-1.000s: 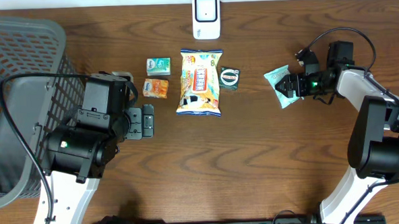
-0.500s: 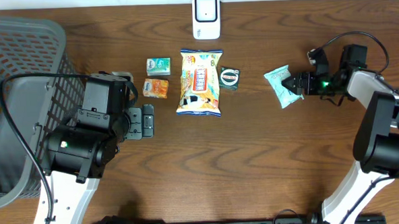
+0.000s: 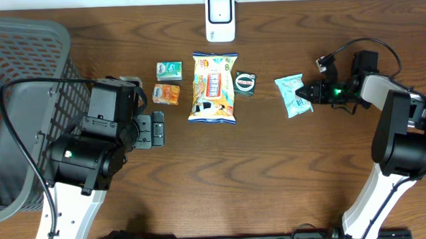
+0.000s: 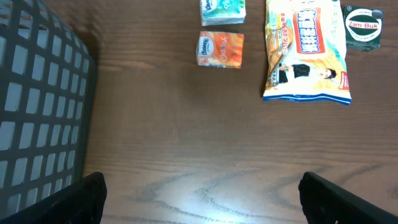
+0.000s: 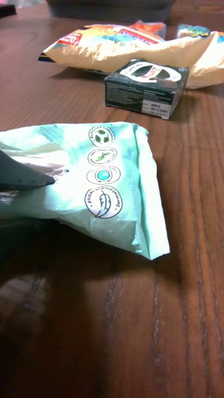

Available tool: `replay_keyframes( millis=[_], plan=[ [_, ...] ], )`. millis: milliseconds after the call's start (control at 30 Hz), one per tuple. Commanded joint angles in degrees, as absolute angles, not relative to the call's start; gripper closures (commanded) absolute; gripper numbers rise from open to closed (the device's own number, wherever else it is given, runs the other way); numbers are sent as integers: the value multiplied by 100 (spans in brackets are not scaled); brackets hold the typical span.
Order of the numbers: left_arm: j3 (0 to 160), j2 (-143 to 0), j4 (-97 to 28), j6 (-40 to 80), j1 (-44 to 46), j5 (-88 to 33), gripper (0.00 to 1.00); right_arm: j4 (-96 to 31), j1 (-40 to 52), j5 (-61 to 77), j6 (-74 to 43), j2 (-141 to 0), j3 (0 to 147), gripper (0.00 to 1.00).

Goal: Scan the item barcode

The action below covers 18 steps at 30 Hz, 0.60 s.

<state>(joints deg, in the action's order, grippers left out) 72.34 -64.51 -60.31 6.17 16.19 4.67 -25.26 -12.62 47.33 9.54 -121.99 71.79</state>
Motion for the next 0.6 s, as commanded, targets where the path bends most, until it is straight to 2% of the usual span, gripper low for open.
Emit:
replay_keyframes(
  millis=[0,167,300,567],
  plan=[
    [7308,-6469,-6062,611,1621,502,2,-2593,-1194,4198,591,-12455,7146,99],
    [7308,-6469,-6062,611,1621,502,2,-2591,-1194,4244,213,-12217,7284,99],
    [7308,-6469,-6062,611,1621,502,2,-2486,-1175,4794,36,-11841,7408,99],
    [7308,-6469,-6062,611,1621,502,2,-1061,-777,5092,-1114,-11107,7435,99]
  ],
)
